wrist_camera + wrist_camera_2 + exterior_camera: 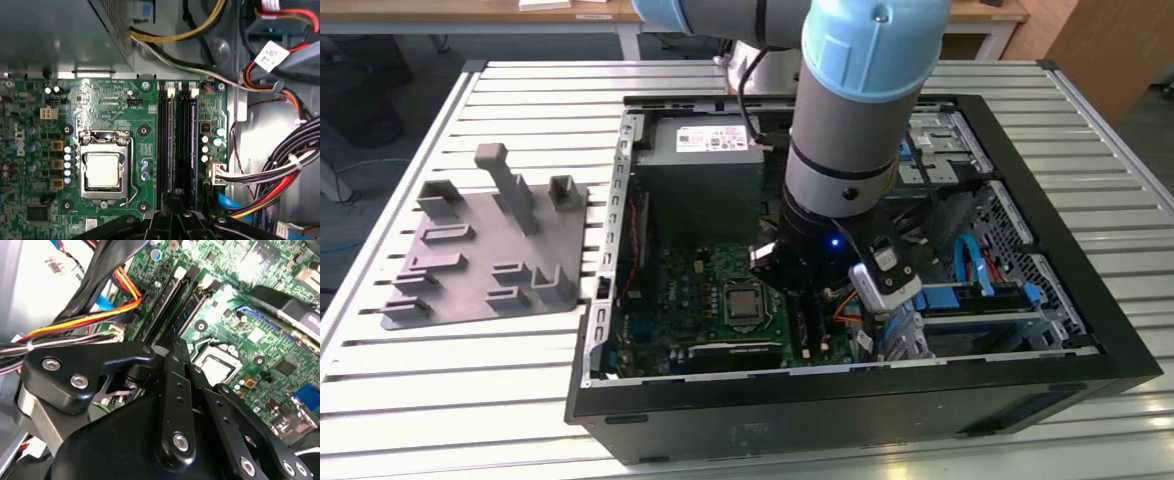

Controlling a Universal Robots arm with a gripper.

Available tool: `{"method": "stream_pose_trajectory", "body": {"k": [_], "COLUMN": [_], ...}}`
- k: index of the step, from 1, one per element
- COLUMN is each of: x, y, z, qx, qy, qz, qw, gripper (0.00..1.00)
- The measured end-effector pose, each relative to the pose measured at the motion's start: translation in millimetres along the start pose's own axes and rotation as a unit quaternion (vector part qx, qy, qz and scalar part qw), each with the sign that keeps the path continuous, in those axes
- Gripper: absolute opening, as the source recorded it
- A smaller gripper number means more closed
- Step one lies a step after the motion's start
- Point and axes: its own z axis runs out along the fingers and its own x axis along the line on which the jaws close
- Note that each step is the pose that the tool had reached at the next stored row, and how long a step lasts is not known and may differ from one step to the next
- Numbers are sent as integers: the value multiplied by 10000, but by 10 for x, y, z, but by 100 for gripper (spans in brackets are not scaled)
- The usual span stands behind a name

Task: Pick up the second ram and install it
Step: 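Press down the second ram until it locks into place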

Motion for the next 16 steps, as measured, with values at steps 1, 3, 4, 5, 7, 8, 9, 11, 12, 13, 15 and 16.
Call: {"method": "stream_pose_trajectory", "body": {"k": [1, 3, 4, 5, 7, 8, 9, 11, 12, 13, 15, 16], "x": [0, 0, -1, -1, -1, -1, -1, -1, -1, -1, -1, -1], "y": [-5, -15, -20, -25, -35, -38, -39, -40, -40, -41, -29, 35], "z": [7, 19, 22, 24, 25, 24, 18, -35, -75, -115, -168, -174], "qx": [7, 9, 10, 11, 12, 13, 12, 10, 12, 11, 10, 9], "qy": [1, 0, 0, 0, 0, 0, -1, -2, -1, -1, -1, -2], "qz": [-1, -2, -3, -3, -3, -3, -3, -3, -3, -4, -4, -3], "qw": [10000, 10000, 10000, 10000, 10000, 10000, 10000, 10000, 10000, 10000, 10000, 10000], "gripper": [10, 10, 10, 10, 10, 10, 10, 10, 10, 10, 10, 10]}}
